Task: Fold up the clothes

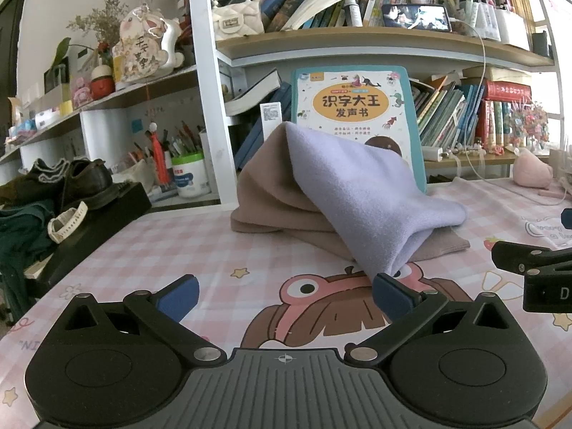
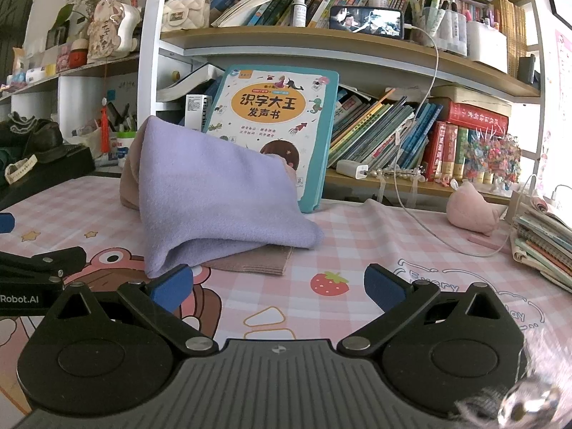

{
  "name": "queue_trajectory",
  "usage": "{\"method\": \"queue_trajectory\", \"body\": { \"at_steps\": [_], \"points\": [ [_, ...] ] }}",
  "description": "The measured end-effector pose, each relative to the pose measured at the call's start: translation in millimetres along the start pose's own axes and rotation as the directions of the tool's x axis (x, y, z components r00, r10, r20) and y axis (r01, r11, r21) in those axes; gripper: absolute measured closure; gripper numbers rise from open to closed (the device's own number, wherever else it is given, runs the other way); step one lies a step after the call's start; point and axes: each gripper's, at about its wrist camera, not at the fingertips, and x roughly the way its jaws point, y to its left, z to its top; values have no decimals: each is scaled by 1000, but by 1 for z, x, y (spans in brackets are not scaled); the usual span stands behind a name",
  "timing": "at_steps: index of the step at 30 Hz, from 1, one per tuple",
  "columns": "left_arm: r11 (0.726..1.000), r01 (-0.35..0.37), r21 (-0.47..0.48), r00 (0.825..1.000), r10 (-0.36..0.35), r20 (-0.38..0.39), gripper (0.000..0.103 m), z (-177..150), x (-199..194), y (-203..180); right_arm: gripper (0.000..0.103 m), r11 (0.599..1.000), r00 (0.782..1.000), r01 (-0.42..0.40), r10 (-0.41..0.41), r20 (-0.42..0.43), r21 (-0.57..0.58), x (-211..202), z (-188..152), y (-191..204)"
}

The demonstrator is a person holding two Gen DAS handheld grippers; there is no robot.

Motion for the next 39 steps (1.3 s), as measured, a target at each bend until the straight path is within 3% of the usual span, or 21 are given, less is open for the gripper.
{"method": "queue_trajectory", "body": {
  "at_steps": [39],
  "points": [
    [1000, -1, 2, 1000, 1, 2, 0, -3, 0, -1, 0, 1000, 1000, 4, -4, 6, 9, -1, 1, -1]
  ]
}}
